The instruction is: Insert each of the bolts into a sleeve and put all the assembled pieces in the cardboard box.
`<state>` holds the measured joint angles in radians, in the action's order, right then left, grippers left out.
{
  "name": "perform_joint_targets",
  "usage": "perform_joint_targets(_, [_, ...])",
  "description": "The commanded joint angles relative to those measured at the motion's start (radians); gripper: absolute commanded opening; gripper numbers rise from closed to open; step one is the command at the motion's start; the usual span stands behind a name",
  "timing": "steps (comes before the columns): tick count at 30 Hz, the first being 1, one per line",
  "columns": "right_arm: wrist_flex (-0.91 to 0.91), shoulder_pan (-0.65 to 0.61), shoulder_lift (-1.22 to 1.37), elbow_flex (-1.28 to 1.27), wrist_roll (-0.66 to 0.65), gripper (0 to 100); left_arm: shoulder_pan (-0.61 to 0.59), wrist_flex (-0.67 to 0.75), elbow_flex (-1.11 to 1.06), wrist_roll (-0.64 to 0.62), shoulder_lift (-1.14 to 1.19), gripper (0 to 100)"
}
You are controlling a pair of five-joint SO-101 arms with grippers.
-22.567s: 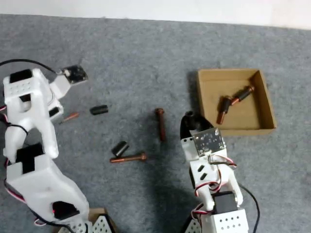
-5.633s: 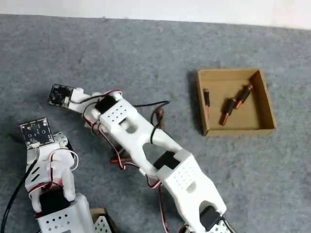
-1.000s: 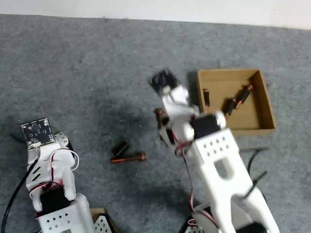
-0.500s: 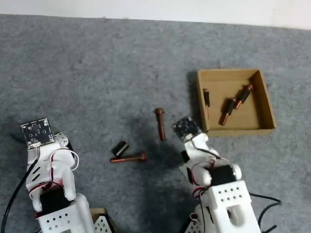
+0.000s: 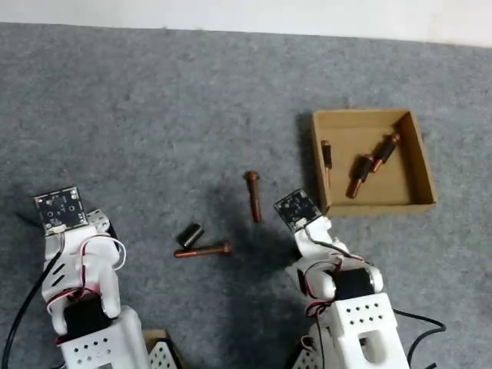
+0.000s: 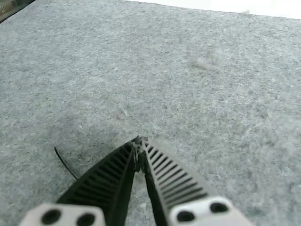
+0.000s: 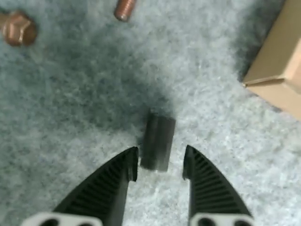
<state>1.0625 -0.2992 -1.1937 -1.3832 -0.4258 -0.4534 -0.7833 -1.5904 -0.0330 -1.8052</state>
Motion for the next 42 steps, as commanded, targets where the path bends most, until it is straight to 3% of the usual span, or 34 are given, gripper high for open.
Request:
perform_joint_targets(1, [-0.025, 0.007, -0.012, 0.015, -0.003, 14.2, 0.016, 0.015, 0.007, -0.005, -0.012, 1])
perform_joint_targets(8, [-0.033, 0.005, -0.012, 0.015, -0.002, 14.2, 0.018, 0.015, 0.007, -0.005, -0.012, 1])
perform_joint_targets(13, [-0.107, -0.008, -0.010, 0.008, 0.097, 14.2, 0.018, 0.015, 0.007, -0.005, -0.012, 1])
perform_joint_targets(29, [-0.110, -0.054, -0.005, 0.007, 0.100, 14.2, 0.018, 0.015, 0.007, -0.005, -0.012, 1])
perform_joint_targets(42, [-0.196, -0.054, 0.329, 0.018, 0.101, 14.2, 0.018, 0.015, 0.007, -0.005, -0.012, 1])
